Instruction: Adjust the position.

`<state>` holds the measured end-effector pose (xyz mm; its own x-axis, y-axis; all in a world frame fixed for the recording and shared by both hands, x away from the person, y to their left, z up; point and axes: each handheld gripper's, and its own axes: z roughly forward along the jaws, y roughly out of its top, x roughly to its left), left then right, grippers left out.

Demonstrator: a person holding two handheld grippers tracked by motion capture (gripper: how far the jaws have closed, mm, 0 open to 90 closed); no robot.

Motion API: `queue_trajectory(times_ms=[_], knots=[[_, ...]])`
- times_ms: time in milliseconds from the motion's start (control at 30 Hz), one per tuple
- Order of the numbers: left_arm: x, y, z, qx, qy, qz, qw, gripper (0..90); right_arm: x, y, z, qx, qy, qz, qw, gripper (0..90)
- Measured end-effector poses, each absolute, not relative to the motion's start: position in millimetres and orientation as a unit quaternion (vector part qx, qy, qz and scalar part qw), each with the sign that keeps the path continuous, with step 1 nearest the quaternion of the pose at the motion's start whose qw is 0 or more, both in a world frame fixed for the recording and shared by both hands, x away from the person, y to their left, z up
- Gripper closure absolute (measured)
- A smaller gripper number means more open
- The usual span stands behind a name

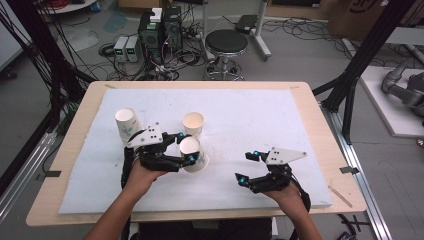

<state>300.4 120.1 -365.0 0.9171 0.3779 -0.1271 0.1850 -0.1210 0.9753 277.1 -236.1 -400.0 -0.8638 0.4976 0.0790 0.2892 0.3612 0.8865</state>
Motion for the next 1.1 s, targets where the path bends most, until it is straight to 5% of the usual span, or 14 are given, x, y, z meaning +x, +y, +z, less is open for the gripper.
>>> queue_trajectory(times_ms=[1100], knots=[[292.5,81.4,-370.2,0.761,0.127,0.009,0.636,35.8,283.2,-181.4,-390.6,0.150,0.841,0.519,0.032,20.1]])
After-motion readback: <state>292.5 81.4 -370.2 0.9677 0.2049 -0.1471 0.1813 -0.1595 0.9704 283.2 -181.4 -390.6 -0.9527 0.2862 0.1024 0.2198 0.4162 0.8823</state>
